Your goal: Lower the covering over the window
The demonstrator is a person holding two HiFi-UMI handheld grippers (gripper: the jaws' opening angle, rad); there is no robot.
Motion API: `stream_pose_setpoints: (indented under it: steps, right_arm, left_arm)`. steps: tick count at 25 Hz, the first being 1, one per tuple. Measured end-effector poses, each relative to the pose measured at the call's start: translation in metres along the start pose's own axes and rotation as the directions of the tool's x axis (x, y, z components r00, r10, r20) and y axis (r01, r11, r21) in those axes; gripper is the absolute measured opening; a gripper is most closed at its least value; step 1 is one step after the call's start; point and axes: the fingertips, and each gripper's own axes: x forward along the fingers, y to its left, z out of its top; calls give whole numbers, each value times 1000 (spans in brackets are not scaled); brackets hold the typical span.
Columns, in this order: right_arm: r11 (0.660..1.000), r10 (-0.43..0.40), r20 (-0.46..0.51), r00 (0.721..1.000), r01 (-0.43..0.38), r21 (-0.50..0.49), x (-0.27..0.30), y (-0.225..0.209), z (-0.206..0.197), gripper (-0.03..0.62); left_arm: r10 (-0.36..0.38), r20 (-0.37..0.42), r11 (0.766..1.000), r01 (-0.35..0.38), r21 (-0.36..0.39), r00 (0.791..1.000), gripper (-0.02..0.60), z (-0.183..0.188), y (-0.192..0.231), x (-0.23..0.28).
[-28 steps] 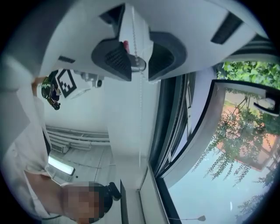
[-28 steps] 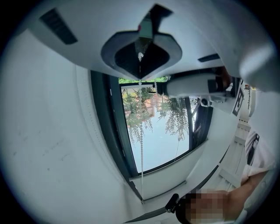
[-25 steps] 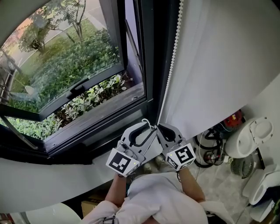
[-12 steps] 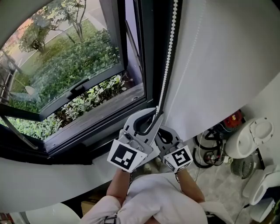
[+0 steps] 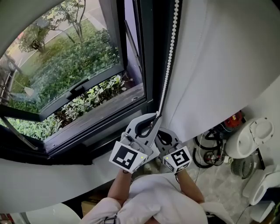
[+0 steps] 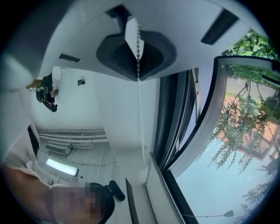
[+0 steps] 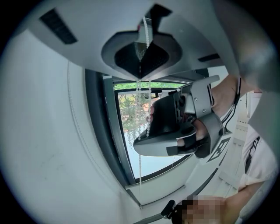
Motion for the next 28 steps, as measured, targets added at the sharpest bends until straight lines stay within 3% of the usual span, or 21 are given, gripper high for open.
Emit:
stream_pose_setpoints:
  steps: [28]
  right_arm:
    - [994, 17, -235, 972, 8, 106, 2, -4, -98, -3]
  left_arm:
    - [9, -184, 993, -30, -110, 983, 15, -110, -2, -18]
